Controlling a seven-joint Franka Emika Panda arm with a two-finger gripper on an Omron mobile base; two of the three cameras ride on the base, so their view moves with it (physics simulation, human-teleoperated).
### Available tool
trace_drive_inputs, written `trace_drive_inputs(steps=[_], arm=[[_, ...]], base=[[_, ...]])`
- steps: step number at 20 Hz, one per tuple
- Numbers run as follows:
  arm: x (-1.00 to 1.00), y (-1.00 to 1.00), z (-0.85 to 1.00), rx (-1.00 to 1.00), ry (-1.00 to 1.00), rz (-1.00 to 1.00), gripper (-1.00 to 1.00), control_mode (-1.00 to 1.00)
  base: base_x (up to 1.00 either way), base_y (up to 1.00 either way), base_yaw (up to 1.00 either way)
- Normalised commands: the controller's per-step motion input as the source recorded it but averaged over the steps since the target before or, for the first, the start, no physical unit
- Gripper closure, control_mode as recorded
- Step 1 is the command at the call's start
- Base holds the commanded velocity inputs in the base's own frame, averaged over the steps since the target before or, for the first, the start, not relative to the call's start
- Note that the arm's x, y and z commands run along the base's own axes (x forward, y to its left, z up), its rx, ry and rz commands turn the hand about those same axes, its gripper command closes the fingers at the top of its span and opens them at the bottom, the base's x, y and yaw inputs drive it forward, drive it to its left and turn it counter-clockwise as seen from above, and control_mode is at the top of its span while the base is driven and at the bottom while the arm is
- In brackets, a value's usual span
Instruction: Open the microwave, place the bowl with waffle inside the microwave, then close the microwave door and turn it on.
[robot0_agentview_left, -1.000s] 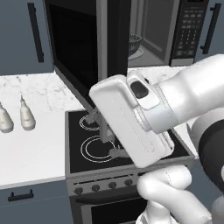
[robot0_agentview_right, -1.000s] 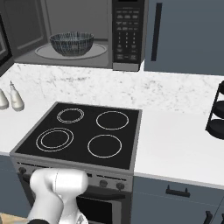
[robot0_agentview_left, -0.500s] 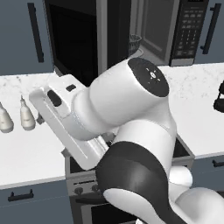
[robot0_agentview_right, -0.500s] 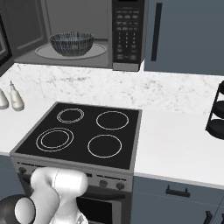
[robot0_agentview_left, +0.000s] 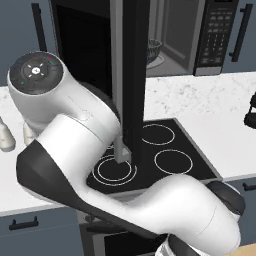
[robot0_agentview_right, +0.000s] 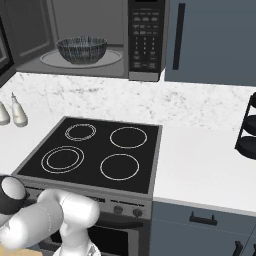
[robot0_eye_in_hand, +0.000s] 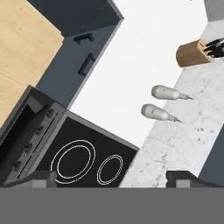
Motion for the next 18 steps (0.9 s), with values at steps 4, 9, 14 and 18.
trace_drive_inputs(steps=[4,9,14,18], arm=[[0.38,-0.48,-0.3,-0.3,-0.22,-0.28,-1.0,-1.0],[0.13,-0.85,-0.11,-0.3,-0.29,-0.26,-1.0,-1.0],[0.13,-1.0,-0.05,-0.18,-0.22,-0.2,-1.0,-1.0],[0.32,-1.0,0.0,-0.05,-0.06,-0.18,-1.0,-1.0]], base=[[0.0,0.0,0.0],[0.0,0.0,0.0],[0.0,0.0,0.0],[0.0,0.0,0.0]])
